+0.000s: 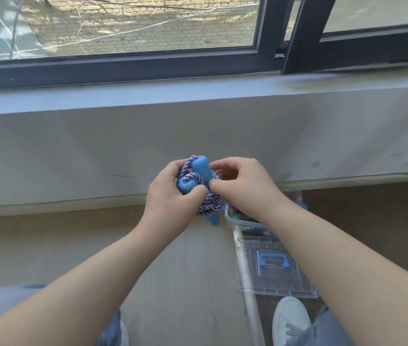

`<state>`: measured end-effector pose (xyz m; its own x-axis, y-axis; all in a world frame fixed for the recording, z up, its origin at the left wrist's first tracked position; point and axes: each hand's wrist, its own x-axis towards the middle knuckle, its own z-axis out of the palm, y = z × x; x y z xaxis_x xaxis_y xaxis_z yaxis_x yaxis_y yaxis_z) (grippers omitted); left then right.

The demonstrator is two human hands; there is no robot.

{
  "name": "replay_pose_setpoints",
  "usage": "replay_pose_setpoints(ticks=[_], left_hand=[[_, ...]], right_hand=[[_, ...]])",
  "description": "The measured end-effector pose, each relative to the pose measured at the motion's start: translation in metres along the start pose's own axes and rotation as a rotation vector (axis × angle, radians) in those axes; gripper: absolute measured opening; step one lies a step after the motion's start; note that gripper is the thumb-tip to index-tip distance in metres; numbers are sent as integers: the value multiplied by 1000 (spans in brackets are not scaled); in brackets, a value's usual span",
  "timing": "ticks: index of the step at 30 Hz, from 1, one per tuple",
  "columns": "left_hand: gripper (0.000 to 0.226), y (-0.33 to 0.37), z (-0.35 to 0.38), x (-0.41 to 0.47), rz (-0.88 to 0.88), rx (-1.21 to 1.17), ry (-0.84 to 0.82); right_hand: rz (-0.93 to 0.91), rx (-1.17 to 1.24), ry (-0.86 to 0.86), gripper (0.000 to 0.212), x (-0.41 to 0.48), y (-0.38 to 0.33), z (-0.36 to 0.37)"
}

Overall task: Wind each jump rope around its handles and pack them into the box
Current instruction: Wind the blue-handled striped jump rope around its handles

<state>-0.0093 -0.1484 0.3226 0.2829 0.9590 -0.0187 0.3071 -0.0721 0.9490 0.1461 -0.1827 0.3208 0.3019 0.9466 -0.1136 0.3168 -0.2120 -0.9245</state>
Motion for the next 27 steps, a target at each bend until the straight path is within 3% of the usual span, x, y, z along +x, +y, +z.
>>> replay_pose_setpoints(ticks=[6, 10, 13, 19, 22, 25, 27], left_hand=[[28, 3, 6, 0, 28, 92, 64], [21, -2, 5, 5, 58, 208, 91], [14, -3, 4, 8, 27, 219, 101], [10, -5, 5, 8, -13, 200, 87], [10, -8, 1, 14, -33, 159, 82], [15, -9, -1, 18, -84, 35, 68], [17, -6, -3, 20, -129, -70, 76]], right_hand=[[70, 91, 110, 45, 2, 2, 12], [49, 125, 211, 37, 4, 4, 10], [72, 200, 195, 42, 7, 5, 7], [47, -52, 203, 26, 7, 4, 6], [32, -113, 70, 15, 5, 4, 6], [40, -87, -165, 50, 1, 8, 6], [51, -7, -236, 60, -1, 10, 3]])
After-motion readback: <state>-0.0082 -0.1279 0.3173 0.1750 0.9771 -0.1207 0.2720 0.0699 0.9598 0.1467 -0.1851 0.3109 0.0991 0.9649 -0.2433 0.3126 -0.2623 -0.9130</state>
